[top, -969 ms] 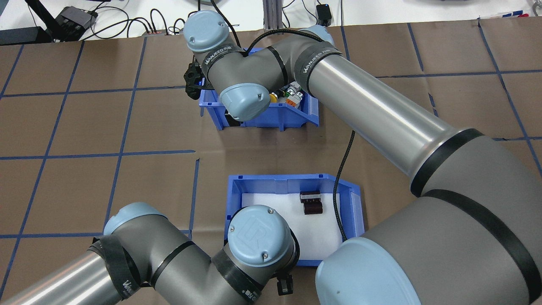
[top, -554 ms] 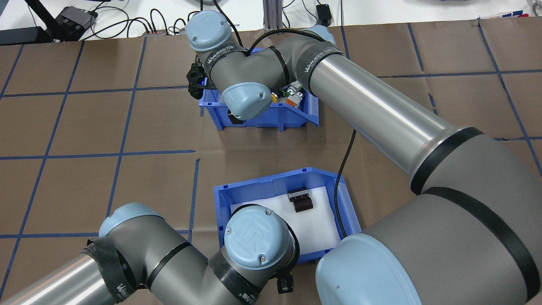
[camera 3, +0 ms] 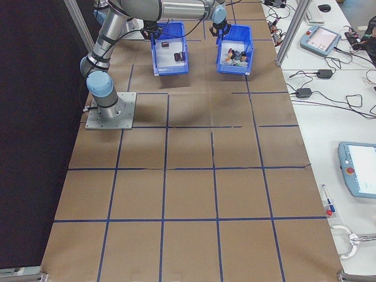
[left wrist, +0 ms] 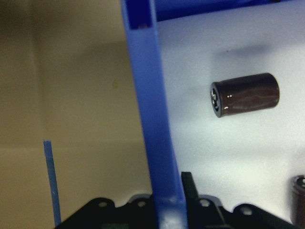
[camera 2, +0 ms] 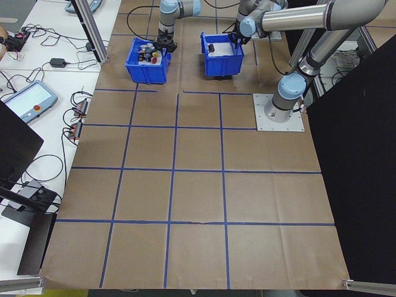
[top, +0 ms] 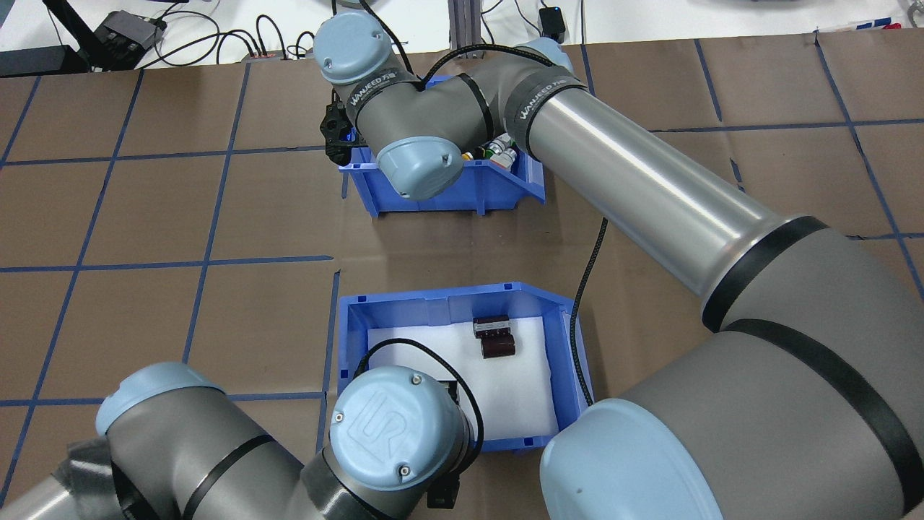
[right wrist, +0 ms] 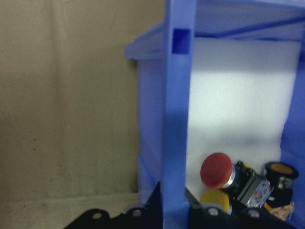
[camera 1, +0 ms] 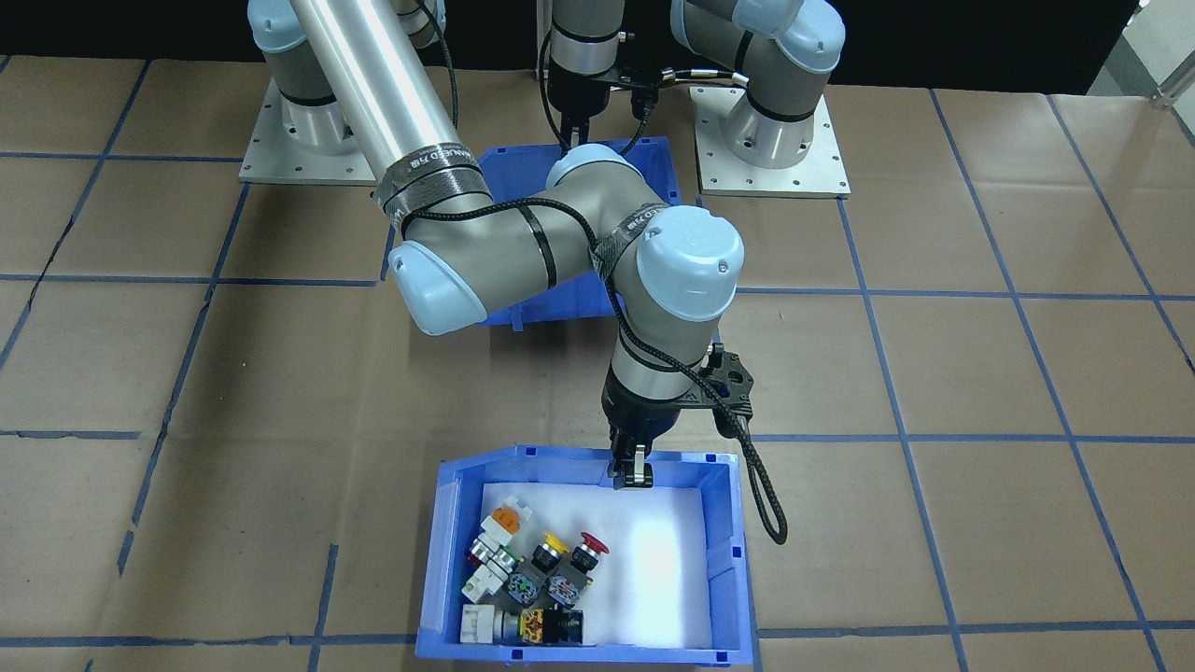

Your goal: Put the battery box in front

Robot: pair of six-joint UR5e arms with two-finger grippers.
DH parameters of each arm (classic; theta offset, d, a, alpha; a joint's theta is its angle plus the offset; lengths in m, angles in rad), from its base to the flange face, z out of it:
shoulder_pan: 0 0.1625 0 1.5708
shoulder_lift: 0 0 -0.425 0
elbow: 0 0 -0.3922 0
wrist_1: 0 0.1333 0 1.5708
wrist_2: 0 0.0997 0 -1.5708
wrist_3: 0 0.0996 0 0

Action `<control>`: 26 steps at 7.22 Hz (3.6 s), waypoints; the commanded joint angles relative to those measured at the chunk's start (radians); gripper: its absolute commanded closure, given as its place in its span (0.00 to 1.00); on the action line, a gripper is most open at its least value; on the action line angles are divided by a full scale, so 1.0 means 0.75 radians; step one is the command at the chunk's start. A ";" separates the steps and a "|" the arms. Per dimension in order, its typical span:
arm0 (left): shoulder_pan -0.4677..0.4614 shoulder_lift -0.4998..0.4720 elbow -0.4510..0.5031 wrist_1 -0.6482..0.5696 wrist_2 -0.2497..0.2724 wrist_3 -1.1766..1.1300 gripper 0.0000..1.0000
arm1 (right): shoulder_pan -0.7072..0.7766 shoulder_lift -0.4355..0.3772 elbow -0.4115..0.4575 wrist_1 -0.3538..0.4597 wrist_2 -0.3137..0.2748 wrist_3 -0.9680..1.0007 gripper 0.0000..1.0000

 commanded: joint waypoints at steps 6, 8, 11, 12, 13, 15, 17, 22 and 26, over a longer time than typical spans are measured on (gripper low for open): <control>0.546 0.179 -0.007 -0.194 0.097 0.795 1.00 | -0.331 -0.299 0.014 0.329 -0.072 -0.307 1.00; 0.847 0.128 0.054 -0.190 -0.027 1.093 1.00 | -0.519 -0.460 0.192 0.323 -0.069 -0.478 1.00; 0.946 -0.221 0.347 -0.179 -0.139 1.203 1.00 | -0.773 -0.690 0.484 0.231 -0.004 -0.766 1.00; 0.932 -0.344 0.466 -0.183 -0.211 1.185 1.00 | -0.826 -0.749 0.574 0.182 0.019 -0.814 1.00; 0.914 -0.436 0.550 -0.165 -0.224 1.179 1.00 | -0.881 -0.808 0.664 0.133 0.062 -0.867 1.00; 0.779 -0.612 0.734 -0.161 -0.220 0.978 1.00 | -0.961 -0.925 0.860 0.039 0.119 -0.933 1.00; 0.646 -0.768 0.894 -0.155 -0.214 0.783 1.00 | -1.051 -1.036 1.055 -0.100 0.156 -1.041 1.00; 0.513 -0.917 0.954 -0.018 -0.210 0.604 1.00 | -1.070 -1.140 1.172 -0.104 0.130 -1.062 1.00; 0.488 -0.897 0.932 -0.030 -0.203 0.606 1.00 | -1.066 -1.220 1.235 -0.080 0.130 -1.058 1.00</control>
